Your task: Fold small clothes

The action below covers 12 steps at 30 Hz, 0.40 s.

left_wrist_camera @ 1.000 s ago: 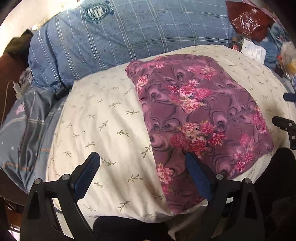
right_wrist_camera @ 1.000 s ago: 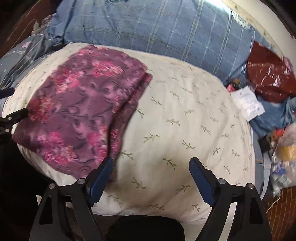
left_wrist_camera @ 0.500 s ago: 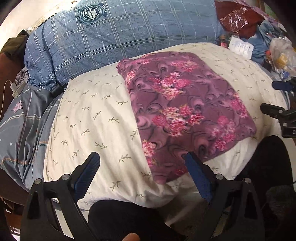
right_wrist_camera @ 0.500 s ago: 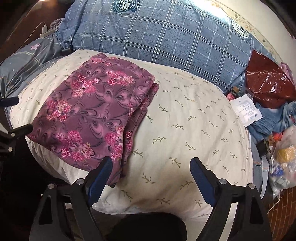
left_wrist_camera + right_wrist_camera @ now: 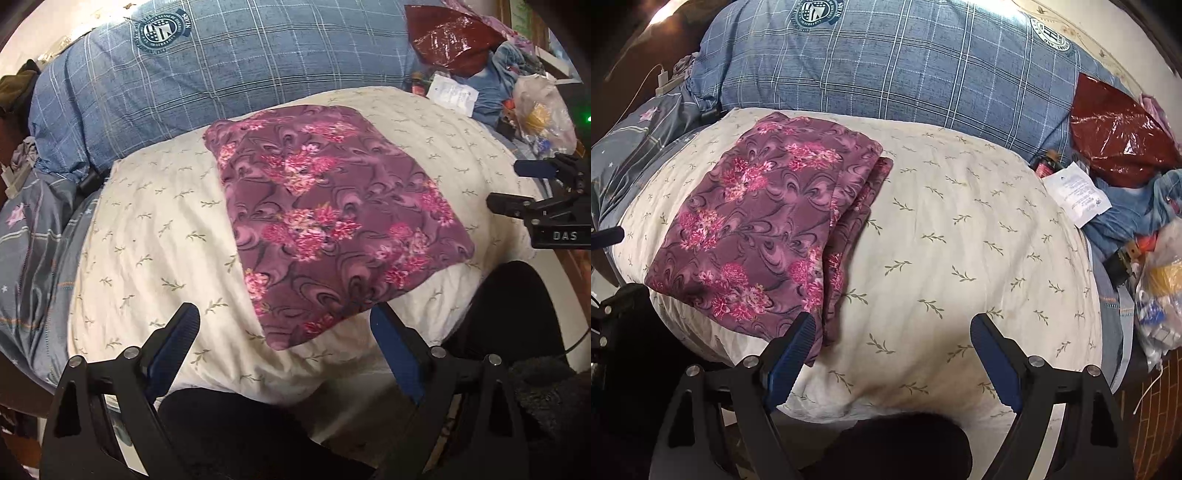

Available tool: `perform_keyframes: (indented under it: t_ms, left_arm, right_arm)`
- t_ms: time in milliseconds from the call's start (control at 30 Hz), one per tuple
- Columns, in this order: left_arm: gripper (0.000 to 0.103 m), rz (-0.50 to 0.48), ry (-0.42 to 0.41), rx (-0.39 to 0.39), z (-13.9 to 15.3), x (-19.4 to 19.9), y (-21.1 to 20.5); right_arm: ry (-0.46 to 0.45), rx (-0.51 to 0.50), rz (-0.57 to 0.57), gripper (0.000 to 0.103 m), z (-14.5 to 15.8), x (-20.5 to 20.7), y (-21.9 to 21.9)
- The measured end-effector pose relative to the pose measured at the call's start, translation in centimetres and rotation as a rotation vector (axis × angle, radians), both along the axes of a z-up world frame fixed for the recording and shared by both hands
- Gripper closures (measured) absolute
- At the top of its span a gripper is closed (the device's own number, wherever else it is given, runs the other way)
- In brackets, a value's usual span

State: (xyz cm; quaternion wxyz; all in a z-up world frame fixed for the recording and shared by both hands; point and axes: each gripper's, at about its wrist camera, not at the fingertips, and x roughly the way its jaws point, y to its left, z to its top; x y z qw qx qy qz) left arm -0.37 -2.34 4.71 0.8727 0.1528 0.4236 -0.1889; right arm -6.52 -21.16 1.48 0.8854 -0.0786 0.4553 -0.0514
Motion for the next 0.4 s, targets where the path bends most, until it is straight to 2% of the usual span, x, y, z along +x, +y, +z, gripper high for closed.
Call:
perform_keyframes:
  t_ms: [267,400]
  left_arm:
    - [0.008,-0.022,0.01,-0.017,0.29,-0.56,-0.53]
    - [0.008,-0.021,0.018,-0.015,0.16,-0.81,-0.7]
  right_arm:
    - [-0.006,-0.024,0.003,0.016,-0.05,-0.22,-0.01]
    - [-0.005,0.007,0.004,0.011,-0.1,-0.6,-0.52]
